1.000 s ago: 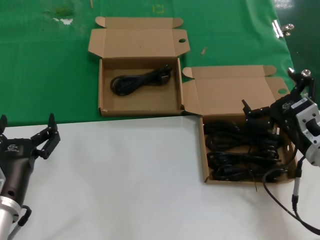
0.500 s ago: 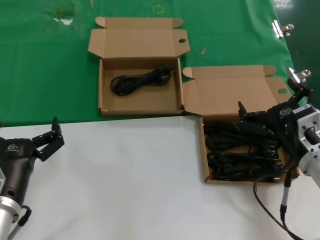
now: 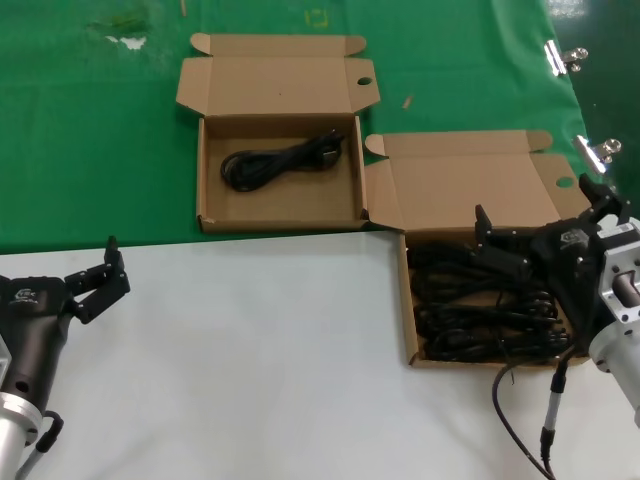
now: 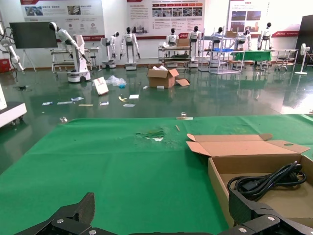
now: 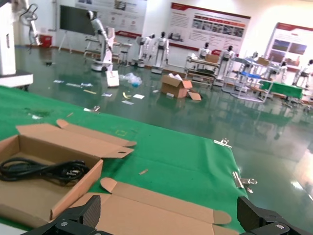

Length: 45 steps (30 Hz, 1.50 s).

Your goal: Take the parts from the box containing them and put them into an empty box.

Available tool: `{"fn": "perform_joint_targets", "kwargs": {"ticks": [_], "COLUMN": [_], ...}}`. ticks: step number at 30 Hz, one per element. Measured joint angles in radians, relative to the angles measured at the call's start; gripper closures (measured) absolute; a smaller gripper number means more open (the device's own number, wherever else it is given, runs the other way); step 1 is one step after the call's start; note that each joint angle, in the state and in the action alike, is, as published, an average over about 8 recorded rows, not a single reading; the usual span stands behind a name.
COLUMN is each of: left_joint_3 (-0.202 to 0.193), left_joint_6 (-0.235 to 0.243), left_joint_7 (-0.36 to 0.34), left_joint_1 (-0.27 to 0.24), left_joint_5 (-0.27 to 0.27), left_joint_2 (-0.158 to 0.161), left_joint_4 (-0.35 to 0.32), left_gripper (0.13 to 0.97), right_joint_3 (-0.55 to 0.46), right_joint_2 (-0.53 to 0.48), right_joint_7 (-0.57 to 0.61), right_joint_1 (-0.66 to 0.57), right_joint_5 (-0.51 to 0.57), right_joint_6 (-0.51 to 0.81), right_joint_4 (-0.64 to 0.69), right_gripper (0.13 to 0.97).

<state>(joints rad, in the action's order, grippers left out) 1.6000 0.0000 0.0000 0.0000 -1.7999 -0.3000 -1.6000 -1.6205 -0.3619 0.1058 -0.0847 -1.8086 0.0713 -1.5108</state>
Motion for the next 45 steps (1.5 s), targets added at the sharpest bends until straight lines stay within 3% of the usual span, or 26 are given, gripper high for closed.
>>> {"fn": "perform_joint_targets", "kwargs": {"ticks": [14,45], "left_joint_3": [0.000,0.000], "left_joint_6": [0.000,0.000], "left_joint_7": [0.000,0.000], "left_joint_1": [0.000,0.000], "left_joint_5": [0.000,0.000], "left_joint_2": [0.000,0.000], "left_joint_4": [0.000,0.000], "left_gripper": [0.132,0.132], "right_joint_3": [0.016,0.017], "right_joint_2": [0.049,0.052], "right_joint_7": [-0.085,-0.088], "right_joint_1": [0.068,0.071], "right_joint_5": [0.007,0.007], "right_joint_6": [-0.057,-0.059], "right_joint_4": [-0.071,-0.074], "right_gripper": [0.129,0.129]}}
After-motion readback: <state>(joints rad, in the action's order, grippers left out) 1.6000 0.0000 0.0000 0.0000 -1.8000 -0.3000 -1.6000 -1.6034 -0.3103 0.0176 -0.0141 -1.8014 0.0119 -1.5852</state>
